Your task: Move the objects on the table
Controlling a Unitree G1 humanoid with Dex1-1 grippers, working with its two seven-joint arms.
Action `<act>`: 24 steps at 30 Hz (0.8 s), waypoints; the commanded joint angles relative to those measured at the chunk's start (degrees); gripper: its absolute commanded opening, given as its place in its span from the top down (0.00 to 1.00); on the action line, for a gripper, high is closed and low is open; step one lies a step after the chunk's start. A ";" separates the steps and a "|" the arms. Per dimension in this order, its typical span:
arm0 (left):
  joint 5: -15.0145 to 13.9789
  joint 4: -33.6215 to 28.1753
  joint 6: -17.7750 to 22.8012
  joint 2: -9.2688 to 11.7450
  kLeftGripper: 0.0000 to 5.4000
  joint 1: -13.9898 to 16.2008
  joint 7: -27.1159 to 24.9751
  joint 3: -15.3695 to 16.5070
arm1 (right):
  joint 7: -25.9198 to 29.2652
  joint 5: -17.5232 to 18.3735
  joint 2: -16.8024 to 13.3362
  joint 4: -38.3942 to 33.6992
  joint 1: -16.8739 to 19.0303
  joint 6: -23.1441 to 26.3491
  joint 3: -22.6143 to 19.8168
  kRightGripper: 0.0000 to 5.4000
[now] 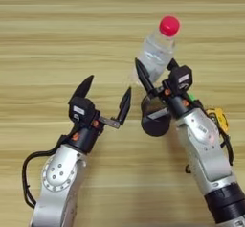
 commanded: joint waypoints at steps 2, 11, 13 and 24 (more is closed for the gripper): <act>-0.53 0.12 -0.62 -0.54 0.00 -0.30 1.39 2.20 | -1.11 -0.12 -0.60 -3.74 -1.82 0.67 -2.09 0.42; 3.96 9.67 -6.06 -1.16 0.00 -4.19 6.67 7.47 | -3.80 -0.20 -4.09 -7.26 -0.95 2.63 -8.54 0.42; 3.32 13.35 -8.27 -1.47 0.00 -5.43 6.75 8.43 | -4.43 -0.38 -5.07 -7.58 -0.55 2.56 -10.23 0.42; 3.38 27.76 -15.31 -1.65 0.00 -9.73 7.22 11.27 | -9.58 -1.90 -10.15 -5.45 3.55 0.87 -20.33 0.42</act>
